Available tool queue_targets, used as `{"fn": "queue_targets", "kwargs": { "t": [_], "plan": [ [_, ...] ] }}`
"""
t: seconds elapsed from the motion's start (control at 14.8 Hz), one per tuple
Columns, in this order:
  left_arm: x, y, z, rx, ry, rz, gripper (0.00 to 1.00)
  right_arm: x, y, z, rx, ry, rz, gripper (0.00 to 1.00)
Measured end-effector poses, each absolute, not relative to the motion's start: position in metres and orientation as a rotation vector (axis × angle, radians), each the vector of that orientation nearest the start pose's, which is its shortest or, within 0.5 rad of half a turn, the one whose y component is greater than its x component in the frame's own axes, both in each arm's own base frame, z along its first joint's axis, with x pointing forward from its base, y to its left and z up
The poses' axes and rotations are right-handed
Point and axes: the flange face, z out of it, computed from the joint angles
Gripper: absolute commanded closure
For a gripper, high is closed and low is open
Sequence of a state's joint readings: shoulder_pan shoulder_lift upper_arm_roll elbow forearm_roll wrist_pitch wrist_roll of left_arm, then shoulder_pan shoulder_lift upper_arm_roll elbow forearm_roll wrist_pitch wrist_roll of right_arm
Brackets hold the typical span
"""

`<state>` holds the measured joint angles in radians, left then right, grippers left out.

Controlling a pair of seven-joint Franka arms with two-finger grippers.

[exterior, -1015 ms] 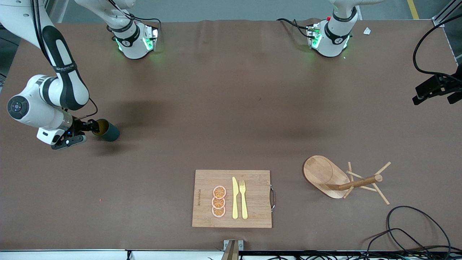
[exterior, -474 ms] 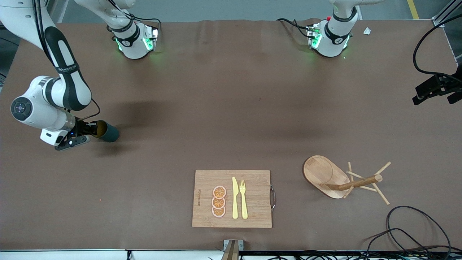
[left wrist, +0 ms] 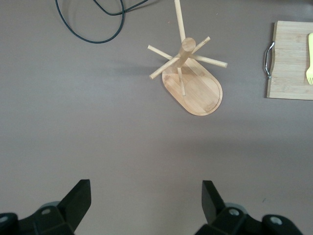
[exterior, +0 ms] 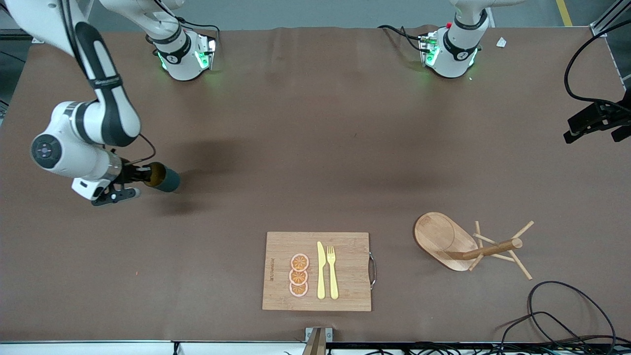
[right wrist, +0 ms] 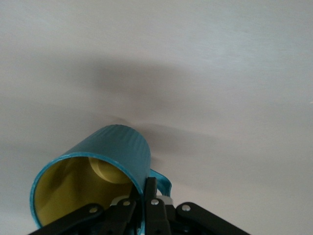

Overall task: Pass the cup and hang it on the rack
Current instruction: 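Carry the teal mug toward the table middle with the right gripper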

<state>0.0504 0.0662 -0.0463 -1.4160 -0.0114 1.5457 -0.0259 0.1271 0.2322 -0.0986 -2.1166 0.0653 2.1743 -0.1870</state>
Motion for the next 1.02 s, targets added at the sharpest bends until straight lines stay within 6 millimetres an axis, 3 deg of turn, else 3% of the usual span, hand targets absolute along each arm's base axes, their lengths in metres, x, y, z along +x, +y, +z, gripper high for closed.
{"fn": "queue_targets", "kwargs": {
  "t": [0.47, 0.74, 0.88, 1.02],
  "plan": [
    [0.573, 0.005, 0.658, -3.154, -0.053, -0.100, 0.00, 0.540, 0.251, 0.330, -3.104, 0.092, 0.140, 1.00],
    [0.573, 0.005, 0.658, -3.154, -0.054, -0.100, 0.00, 0.541, 0.360, 0.314, -3.094, 0.244, 0.095, 1.00],
    [0.573, 0.005, 0.658, -3.154, -0.054, -0.099, 0.00, 0.544, 0.403, 0.298, -3.090, 0.309, 0.079, 1.00],
    [0.573, 0.005, 0.658, -3.154, -0.054, -0.099, 0.00, 0.543, 0.434, 0.282, -3.093, 0.296, 0.072, 1.00]
  ]
}}
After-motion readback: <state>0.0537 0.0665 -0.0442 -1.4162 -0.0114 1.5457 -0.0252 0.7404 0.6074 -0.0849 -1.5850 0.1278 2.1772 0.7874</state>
